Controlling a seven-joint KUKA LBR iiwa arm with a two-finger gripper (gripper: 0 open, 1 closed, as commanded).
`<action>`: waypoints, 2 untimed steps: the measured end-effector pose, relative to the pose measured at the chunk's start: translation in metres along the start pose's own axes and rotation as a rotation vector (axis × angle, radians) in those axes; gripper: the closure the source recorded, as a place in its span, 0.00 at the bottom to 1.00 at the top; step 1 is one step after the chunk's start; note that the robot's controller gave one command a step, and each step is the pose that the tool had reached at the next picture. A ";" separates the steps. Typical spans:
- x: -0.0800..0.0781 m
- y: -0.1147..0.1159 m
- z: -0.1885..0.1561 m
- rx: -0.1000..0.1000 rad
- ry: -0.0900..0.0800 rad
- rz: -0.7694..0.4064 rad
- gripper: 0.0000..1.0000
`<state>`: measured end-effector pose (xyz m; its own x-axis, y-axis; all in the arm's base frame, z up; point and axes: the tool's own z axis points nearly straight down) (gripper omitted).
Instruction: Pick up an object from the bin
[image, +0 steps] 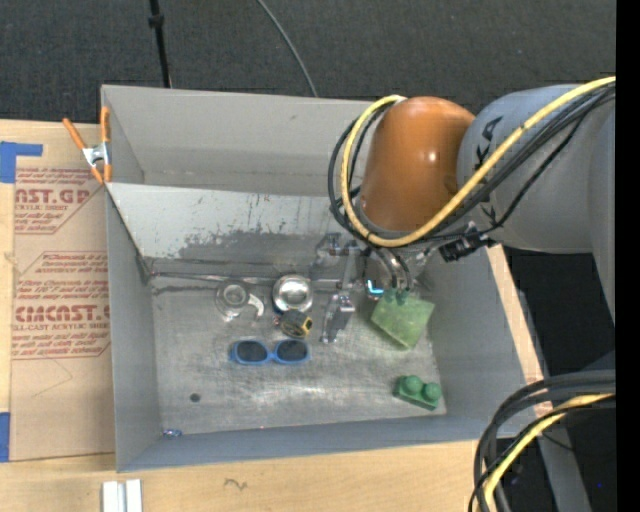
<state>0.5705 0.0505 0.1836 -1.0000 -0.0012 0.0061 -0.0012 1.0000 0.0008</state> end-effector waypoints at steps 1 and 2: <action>-0.009 0.019 0.097 0.002 -0.025 -0.368 0.00; -0.011 0.020 0.093 0.000 -0.031 -0.368 1.00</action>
Offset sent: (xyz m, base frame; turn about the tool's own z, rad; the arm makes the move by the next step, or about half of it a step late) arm 0.0032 0.0176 -0.1032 -0.3680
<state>0.5812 0.0710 0.0905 -0.9325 -0.3604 -0.0252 -0.3604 0.9328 -0.0028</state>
